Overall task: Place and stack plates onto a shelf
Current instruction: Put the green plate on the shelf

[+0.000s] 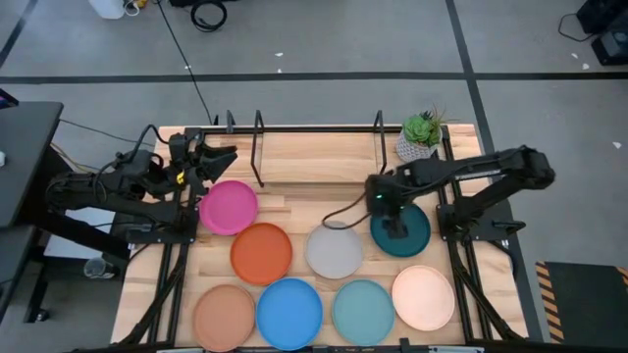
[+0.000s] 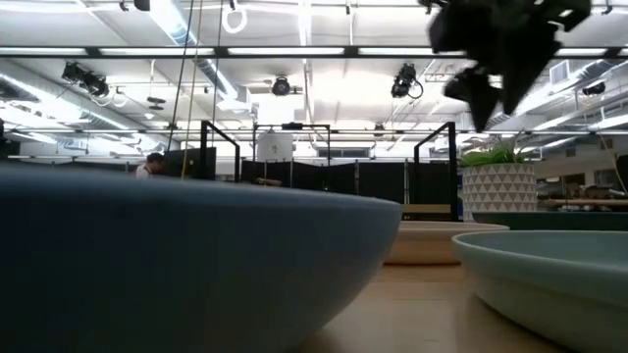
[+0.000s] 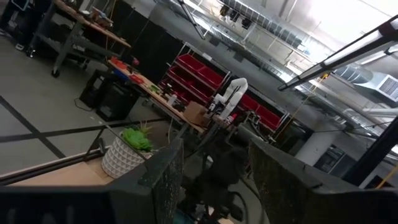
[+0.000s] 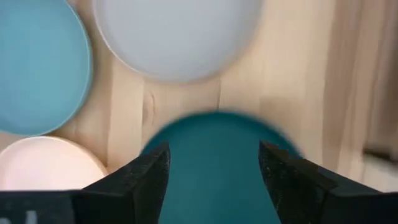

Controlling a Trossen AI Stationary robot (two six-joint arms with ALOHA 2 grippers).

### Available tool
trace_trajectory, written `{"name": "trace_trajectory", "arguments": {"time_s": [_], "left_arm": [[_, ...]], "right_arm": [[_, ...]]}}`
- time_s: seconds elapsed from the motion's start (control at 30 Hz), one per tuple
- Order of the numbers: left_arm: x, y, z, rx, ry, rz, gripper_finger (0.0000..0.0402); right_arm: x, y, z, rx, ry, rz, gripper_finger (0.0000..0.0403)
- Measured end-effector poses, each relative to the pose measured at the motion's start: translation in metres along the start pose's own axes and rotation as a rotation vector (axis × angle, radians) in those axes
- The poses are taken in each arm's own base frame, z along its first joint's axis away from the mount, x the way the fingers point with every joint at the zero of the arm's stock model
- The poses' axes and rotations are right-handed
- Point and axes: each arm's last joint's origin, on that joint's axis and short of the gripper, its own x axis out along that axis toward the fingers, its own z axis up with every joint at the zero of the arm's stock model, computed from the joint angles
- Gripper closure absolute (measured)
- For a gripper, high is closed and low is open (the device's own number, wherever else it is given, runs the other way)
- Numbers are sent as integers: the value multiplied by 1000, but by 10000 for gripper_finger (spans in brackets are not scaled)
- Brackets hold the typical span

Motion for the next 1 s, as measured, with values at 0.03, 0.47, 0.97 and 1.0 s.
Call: {"name": "trace_trajectory", "arguments": {"time_s": [0.03,0.47,0.97,1.0], "left_arm": [[0,0,0,1,2,1,212],[0,1,-2,7,22,14,212],[0,2,-3,5,28,18,212],[0,2,-3,6,29,19,212]], "right_arm": [[1,0,8,-38,3,1,159],[72,-32,38,-513,354,46,179],[100,-59,33,-529,479,49,272],[101,-59,33,-531,481,51,277]]}}
